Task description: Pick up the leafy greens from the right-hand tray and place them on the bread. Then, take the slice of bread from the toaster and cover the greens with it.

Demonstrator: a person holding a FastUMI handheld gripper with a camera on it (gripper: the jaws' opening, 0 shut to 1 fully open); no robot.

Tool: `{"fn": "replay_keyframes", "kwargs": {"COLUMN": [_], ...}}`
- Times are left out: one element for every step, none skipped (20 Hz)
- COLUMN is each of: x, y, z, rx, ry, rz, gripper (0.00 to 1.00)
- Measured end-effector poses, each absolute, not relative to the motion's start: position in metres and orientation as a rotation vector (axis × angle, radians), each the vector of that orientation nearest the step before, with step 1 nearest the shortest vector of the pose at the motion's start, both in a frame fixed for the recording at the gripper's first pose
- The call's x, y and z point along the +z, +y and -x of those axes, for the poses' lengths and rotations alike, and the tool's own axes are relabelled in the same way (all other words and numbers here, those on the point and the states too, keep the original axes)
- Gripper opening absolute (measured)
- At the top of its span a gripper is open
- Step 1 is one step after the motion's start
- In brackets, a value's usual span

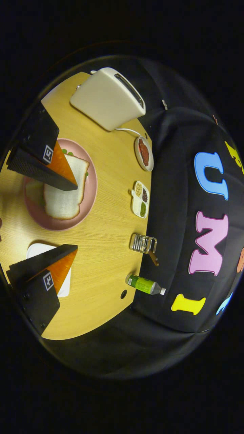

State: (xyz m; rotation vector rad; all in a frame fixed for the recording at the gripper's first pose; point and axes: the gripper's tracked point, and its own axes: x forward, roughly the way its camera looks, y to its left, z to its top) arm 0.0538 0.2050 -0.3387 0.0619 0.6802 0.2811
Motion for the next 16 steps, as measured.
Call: {"fn": "replay_keyframes", "kwargs": {"x": [-0.326, -0.313, -0.3, -0.285, -0.269, -0.251, -0.235, -0.219, -0.206, -0.192, -0.18, -0.168, -0.158, -0.148, -0.141, -0.133], "y": [0.2, 0.195, 0.19, 0.185, 0.179, 0.174, 0.171, 0.166, 0.16, 0.156, 0.152, 0.15, 0.147, 0.146, 0.145, 0.142], "z": [-0.054, -0.055, -0.056, -0.056, -0.056, -0.056, -0.055, -0.052, -0.047, -0.044, -0.042, -0.038, -0.034, -0.029, -0.023, -0.017], "rx": [0.28, 0.278, 0.277, 0.277, 0.28, 0.285, 0.293, 0.301, 0.305, 0.309, 0.308, 0.308, 0.313, 0.321, 0.333, 0.34], "ry": [0.661, 0.641, 0.621, 0.596, 0.57, 0.538, 0.508, 0.48, 0.455, 0.432, 0.409, 0.391, 0.374, 0.36, 0.351, 0.337], "rz": [-0.08, -0.094, -0.106, -0.112, -0.115, -0.12, -0.123, -0.125, -0.129, -0.136, -0.143, -0.151, -0.16, -0.165, -0.16, -0.148], "gripper": [0.99, 0.99, 0.99, 0.99, 0.99, 0.99, 0.99, 0.99, 0.99, 0.99, 0.99, 0.99, 0.99, 0.99, 0.99, 0.99]}}
